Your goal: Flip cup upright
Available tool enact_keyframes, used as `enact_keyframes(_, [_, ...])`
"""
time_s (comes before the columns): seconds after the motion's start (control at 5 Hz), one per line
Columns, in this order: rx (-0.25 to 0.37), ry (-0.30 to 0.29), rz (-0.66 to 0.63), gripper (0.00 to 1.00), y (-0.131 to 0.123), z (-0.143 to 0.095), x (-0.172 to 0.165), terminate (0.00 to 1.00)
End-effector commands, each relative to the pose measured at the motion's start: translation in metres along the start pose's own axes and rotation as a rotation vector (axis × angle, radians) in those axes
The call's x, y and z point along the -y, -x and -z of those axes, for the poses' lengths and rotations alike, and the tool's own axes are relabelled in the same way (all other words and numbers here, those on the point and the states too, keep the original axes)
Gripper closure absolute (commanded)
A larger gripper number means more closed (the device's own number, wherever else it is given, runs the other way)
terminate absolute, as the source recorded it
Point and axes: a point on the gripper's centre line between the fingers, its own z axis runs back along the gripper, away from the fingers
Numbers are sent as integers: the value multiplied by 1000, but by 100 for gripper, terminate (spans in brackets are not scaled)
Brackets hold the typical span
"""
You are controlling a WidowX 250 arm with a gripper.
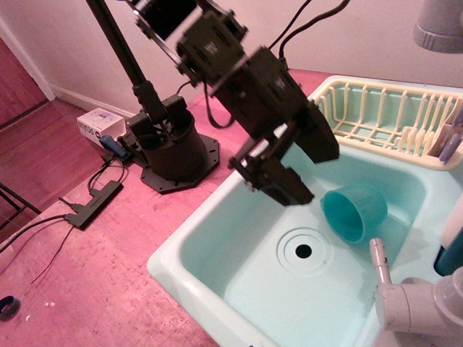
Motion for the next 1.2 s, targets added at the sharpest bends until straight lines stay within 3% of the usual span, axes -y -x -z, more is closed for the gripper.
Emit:
enact_keyframes(0.0, [49, 21, 58, 0, -10, 11, -4, 0])
enact_keyframes(0.4, [-15, 51, 237, 0, 11, 31, -37, 0])
enact_keyframes(0.8, [20, 14, 284, 0, 7, 44, -77, 0])
enact_keyframes(1.0, [7, 67, 335, 0, 1, 64, -65, 0])
